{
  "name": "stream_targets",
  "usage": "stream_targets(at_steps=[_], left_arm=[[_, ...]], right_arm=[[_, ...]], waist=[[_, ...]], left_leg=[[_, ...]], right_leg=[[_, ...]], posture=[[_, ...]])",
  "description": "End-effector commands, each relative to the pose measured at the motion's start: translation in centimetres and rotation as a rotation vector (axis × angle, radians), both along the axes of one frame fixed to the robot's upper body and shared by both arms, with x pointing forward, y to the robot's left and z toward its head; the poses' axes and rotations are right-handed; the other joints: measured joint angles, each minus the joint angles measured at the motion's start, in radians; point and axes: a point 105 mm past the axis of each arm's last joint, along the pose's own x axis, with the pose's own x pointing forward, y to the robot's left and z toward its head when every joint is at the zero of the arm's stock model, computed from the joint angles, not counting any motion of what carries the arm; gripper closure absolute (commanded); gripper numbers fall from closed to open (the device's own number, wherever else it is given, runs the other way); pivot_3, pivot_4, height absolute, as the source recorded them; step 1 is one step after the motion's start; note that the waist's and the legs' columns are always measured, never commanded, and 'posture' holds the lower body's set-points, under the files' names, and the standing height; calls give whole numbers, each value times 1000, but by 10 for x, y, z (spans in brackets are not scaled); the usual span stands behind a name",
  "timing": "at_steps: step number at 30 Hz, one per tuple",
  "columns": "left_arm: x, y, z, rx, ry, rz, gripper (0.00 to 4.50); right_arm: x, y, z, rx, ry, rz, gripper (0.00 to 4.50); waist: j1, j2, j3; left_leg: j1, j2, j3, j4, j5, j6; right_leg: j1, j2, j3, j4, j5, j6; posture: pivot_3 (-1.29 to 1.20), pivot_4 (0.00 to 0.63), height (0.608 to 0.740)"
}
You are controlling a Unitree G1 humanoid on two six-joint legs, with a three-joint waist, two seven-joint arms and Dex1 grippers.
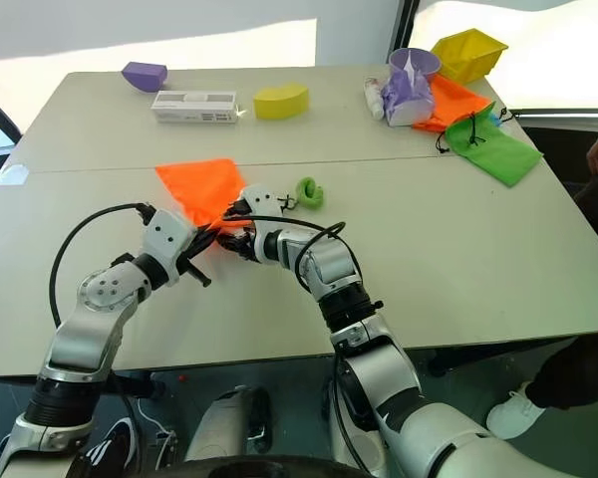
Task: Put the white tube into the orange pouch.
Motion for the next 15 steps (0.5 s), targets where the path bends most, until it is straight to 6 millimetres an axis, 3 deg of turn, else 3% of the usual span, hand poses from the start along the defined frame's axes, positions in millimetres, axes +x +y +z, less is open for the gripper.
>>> stream_targets(at_steps=[1,10,15], left_arm=[[-14,-24,-5,-44,42,-121,4500],[-9,-20,11,-155,2,-70,4500],[1,-7,18,90,-160,-43,4500]], right_arm=[[-7,38,49,164,-106,46,2312],[-2,32,46,146,-126,31,2312],[-7,32,42,110,-154,71,2312]], waist=[[1,0,0],[2,0,0],[2,0,0]], left_leg=[[0,0,0,0,0,0],[0,0,0,2,0,0],[-1,0,0,2,0,0]], right_leg=[[0,0,0,0,0,0],[1,2,-2,0,0,0],[0,4,-2,0,1,2]], posture=[[0,150,740],[0,150,740],[0,150,740]])
